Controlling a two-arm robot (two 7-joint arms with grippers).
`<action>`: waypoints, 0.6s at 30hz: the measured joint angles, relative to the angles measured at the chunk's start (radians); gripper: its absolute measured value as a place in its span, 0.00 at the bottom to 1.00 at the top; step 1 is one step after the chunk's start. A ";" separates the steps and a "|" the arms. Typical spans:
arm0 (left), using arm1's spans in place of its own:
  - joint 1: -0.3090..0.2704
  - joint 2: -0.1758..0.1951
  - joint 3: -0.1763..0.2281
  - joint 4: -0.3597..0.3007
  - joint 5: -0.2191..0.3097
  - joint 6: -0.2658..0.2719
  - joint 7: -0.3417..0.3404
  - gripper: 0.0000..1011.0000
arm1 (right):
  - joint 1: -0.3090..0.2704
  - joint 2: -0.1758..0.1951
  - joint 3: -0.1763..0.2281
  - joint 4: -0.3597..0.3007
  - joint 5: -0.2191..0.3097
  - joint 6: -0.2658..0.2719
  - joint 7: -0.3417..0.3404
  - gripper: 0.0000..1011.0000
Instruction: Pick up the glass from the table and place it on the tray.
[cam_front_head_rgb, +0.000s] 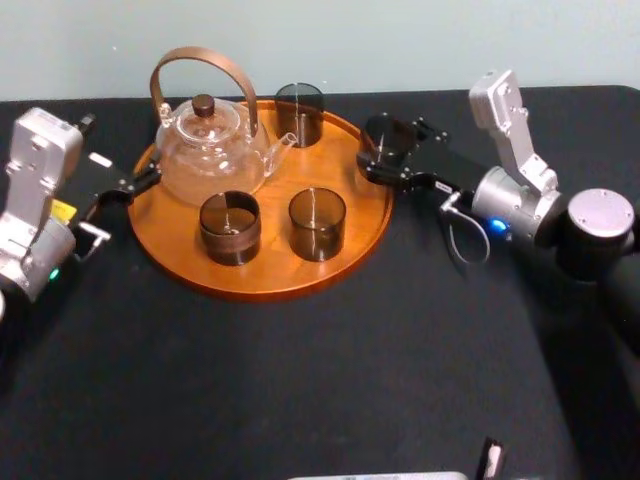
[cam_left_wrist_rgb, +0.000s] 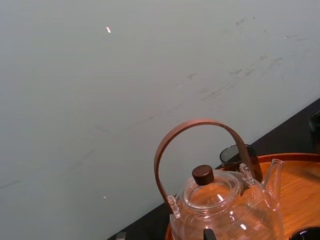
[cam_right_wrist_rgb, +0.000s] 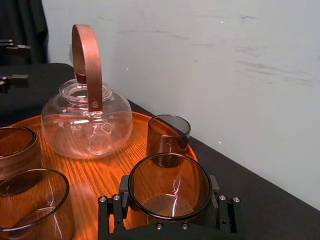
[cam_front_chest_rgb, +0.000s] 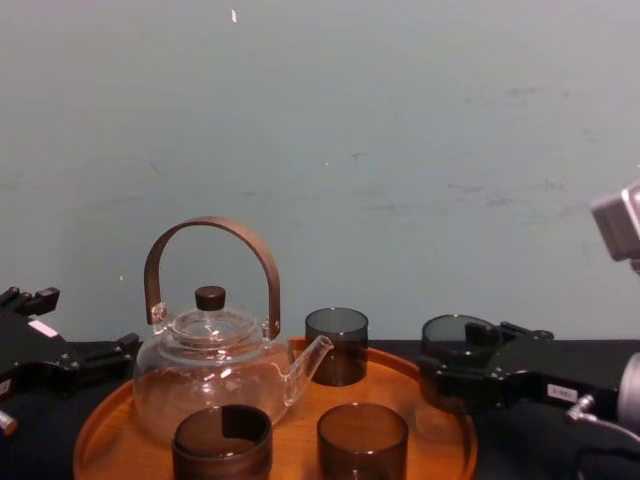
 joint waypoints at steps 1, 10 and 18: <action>0.000 0.000 0.000 0.000 0.000 0.000 0.000 0.99 | 0.008 -0.004 -0.002 0.013 -0.001 -0.005 0.005 0.90; 0.000 0.000 0.000 0.000 0.000 0.000 0.000 0.99 | 0.109 -0.051 -0.016 0.195 -0.005 -0.081 0.069 0.90; 0.000 0.000 0.000 0.000 0.000 0.000 0.000 0.99 | 0.195 -0.101 -0.008 0.375 -0.009 -0.157 0.118 0.90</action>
